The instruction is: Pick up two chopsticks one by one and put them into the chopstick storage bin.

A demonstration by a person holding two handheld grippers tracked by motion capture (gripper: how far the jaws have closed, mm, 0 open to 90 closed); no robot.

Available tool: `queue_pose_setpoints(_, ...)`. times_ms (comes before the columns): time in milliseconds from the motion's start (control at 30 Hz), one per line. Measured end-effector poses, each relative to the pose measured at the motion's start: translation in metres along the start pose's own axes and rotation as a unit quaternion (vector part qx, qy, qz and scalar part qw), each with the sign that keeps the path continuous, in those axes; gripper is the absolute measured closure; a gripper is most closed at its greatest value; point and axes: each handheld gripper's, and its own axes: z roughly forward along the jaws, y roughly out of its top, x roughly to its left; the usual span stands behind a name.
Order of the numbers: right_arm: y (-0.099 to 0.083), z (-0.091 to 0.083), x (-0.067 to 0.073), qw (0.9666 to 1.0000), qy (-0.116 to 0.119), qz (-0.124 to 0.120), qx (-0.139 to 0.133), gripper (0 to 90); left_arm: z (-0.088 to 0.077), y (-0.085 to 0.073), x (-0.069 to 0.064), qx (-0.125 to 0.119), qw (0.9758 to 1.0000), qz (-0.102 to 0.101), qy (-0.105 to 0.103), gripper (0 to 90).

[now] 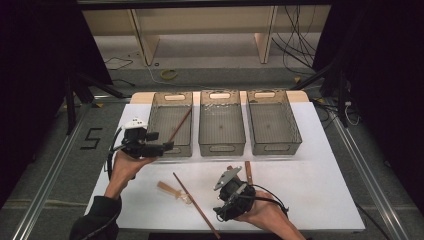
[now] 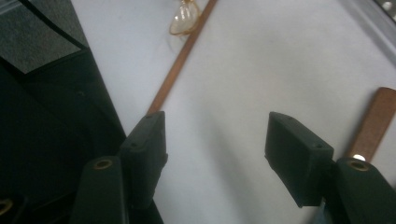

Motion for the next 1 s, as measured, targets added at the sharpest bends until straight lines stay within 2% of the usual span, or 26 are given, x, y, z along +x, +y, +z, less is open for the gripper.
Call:
queue_pose_setpoints(133,0.003,0.007,0.011,0.9998,-0.001,-0.015,0.014,40.7,0.001,-0.015,-0.012,-0.004,0.9998,0.02,-0.001,21.6)
queue_pose_setpoints(300,0.006,0.016,0.018,0.9994,0.0,-0.025,0.024,43.8,0.0,-0.03,-0.019,-0.021,0.9995,0.024,-0.007,20.5)
queue_pose_setpoints(433,0.01,0.022,0.02,0.9992,0.005,-0.029,0.029,46.4,-0.003,-0.039,-0.024,-0.026,0.9995,0.018,-0.009,19.8)
queue_pose_setpoints(533,0.013,0.026,0.023,0.9989,0.01,-0.032,0.033,47.3,-0.003,-0.047,-0.027,-0.023,0.9994,0.024,-0.012,19.6)
queue_pose_setpoints(733,0.016,0.034,0.028,0.998,0.016,-0.043,0.045,51.1,-0.001,-0.058,-0.028,-0.02,0.9996,0.012,-0.014,19.7)
queue_pose_setpoints(833,0.018,0.038,0.028,0.9974,0.018,-0.047,0.052,52.2,-0.001,-0.062,-0.031,-0.017,0.9996,0.019,-0.015,19.7)
queue_pose_setpoints(1000,0.02,0.045,0.03,0.9964,0.023,-0.052,0.063,54.6,0.001,-0.063,-0.034,-0.01,0.9996,0.018,-0.02,19.7)
